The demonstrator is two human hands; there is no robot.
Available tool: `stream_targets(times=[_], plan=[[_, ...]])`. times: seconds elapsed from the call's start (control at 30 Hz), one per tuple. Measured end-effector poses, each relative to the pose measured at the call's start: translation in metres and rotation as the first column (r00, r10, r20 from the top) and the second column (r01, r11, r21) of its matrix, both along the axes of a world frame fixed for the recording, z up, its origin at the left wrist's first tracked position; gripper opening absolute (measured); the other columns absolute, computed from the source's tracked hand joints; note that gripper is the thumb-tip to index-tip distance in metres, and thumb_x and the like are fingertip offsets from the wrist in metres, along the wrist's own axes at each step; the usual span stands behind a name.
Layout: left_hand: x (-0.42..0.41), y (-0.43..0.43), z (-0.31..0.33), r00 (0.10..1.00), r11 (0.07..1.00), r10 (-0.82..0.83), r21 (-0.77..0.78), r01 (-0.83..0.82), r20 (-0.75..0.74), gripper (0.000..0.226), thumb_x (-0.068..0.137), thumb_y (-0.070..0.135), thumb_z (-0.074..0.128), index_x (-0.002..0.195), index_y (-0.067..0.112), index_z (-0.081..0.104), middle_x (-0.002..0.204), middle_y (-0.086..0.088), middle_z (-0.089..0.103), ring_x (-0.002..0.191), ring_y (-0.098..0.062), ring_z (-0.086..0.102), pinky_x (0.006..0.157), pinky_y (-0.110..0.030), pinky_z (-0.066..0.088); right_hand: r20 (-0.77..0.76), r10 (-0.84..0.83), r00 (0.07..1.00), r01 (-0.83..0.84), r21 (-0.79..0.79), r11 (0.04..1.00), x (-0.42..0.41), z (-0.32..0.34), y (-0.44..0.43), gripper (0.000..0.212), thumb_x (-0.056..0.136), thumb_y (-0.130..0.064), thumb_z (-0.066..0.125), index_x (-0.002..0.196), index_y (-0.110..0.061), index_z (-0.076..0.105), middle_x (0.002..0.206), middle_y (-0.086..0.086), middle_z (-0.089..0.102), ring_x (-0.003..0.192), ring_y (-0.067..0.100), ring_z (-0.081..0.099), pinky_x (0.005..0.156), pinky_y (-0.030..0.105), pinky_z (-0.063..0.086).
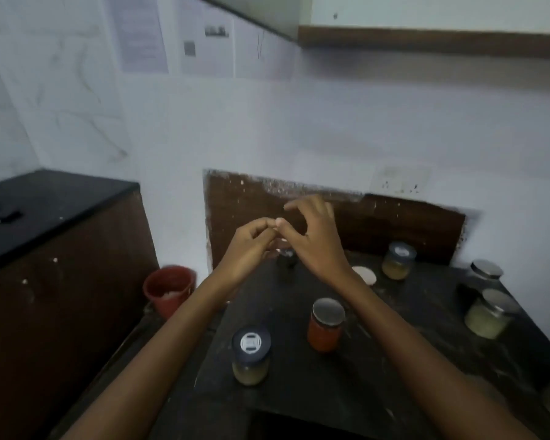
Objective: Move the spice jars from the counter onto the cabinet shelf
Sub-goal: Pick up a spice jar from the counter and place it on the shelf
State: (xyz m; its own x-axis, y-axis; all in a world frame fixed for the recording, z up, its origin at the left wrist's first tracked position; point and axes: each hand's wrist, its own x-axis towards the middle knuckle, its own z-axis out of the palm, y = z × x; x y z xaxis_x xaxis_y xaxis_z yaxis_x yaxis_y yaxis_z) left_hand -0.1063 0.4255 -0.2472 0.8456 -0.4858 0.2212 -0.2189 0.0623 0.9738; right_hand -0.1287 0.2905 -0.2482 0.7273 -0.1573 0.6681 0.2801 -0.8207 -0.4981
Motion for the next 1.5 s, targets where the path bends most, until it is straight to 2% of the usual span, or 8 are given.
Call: stream_targets(times=[0.3, 0.43, 0.57, 0.7, 0.83, 1.0, 1.2, 1.5], plan=[[-0.001, 0.043, -0.174, 0.989, 0.885, 0.120, 0.441, -0.147, 0.090, 0.023, 0.087, -0.007, 0.053, 0.089, 0.013, 0.065, 0.091, 0.000, 0.066, 0.080, 0.012, 0.060, 0.079, -0.018, 0.045, -0.476, 0.025, 0.879, -0.024, 0.009, 1.000, -0.017, -0.154, 0.008, 0.031, 0.086, -0.026, 0.060, 0.115, -0.018, 0.055, 0.120, 0.001, 0.045, 0.112, 0.017, 0.039, 0.084, 0.023, 0.033], [-0.013, 0.059, -0.218, 0.964, 0.719, 0.042, 0.662, -0.212, 0.264, 0.032, 0.074, 0.016, 0.051, 0.101, 0.014, 0.068, 0.107, -0.001, 0.067, 0.101, -0.017, 0.061, 0.090, -0.029, 0.045, -0.669, 0.079, 0.739, -0.090, 0.018, 0.996, -0.019, -0.204, 0.014, 0.050, 0.082, -0.027, 0.065, 0.128, -0.020, 0.047, 0.133, 0.001, 0.035, 0.122, 0.019, 0.034, 0.095, 0.027, 0.037], [-0.022, 0.064, -0.232, 0.915, 0.562, -0.122, 0.787, -0.256, 0.384, 0.046, 0.069, 0.031, 0.041, 0.105, 0.019, 0.067, 0.117, -0.006, 0.064, 0.110, -0.025, 0.061, 0.088, -0.040, 0.050, -0.777, 0.242, 0.581, -0.094, 0.231, 0.968, -0.012, -0.236, 0.023, 0.088, 0.073, -0.029, 0.074, 0.144, -0.025, 0.022, 0.153, 0.004, 0.009, 0.138, 0.024, 0.017, 0.111, 0.036, 0.027], [-0.024, 0.066, -0.234, 0.907, 0.500, -0.190, 0.832, -0.240, 0.376, 0.046, 0.071, 0.030, 0.043, 0.110, 0.021, 0.065, 0.122, -0.006, 0.063, 0.116, -0.029, 0.059, 0.088, -0.045, 0.050, -0.750, 0.281, 0.599, -0.055, 0.311, 0.949, 0.002, -0.254, 0.034, 0.093, 0.069, -0.029, 0.077, 0.145, -0.027, 0.024, 0.154, 0.004, 0.010, 0.139, 0.024, 0.022, 0.110, 0.039, 0.031], [-0.025, 0.069, -0.239, 0.897, 0.517, -0.240, 0.831, -0.204, 0.370, 0.052, 0.074, 0.024, 0.049, 0.126, 0.018, 0.057, 0.138, -0.010, 0.051, 0.131, -0.031, 0.042, 0.104, -0.048, 0.034, -0.679, 0.221, 0.700, -0.023, 0.288, 0.957, 0.003, -0.261, 0.036, 0.062, 0.070, -0.026, 0.076, 0.127, -0.022, 0.051, 0.140, 0.000, 0.034, 0.125, 0.020, 0.041, 0.101, 0.035, 0.042], [-0.021, 0.067, -0.224, 0.856, 0.638, -0.238, 0.739, -0.219, 0.459, 0.055, 0.079, 0.027, 0.048, 0.132, 0.015, 0.051, 0.142, -0.007, 0.047, 0.134, -0.031, 0.036, 0.104, -0.054, 0.035, -0.603, 0.243, 0.760, -0.012, 0.361, 0.932, -0.007, -0.231, 0.025, 0.047, 0.071, -0.021, 0.076, 0.116, -0.020, 0.061, 0.129, 0.001, 0.047, 0.118, 0.016, 0.047, 0.095, 0.027, 0.042], [-0.026, 0.042, -0.173, 0.793, 0.639, -0.367, 0.751, -0.166, 0.487, 0.120, 0.068, 0.047, 0.075, 0.145, 0.029, -0.016, 0.153, 0.012, -0.026, 0.141, -0.013, -0.026, 0.113, -0.040, -0.013, -0.513, 0.411, 0.754, -0.028, 0.600, 0.800, -0.033, -0.148, -0.010, 0.033, 0.073, -0.019, 0.075, 0.104, -0.014, 0.066, 0.108, -0.001, 0.064, 0.102, 0.012, 0.059, 0.083, 0.021, 0.050], [-0.039, 0.006, -0.102, 0.732, 0.766, -0.390, 0.638, -0.079, 0.559, 0.134, 0.061, 0.051, 0.080, 0.136, 0.043, -0.031, 0.149, 0.018, -0.034, 0.141, -0.007, -0.023, 0.117, -0.037, 0.001, -0.494, 0.389, 0.778, 0.052, 0.667, 0.743, -0.074, -0.042, -0.065, 0.021, 0.078, -0.034, 0.067, 0.095, -0.021, 0.071, 0.091, -0.004, 0.068, 0.078, 0.007, 0.064, 0.058, 0.019, 0.049]])
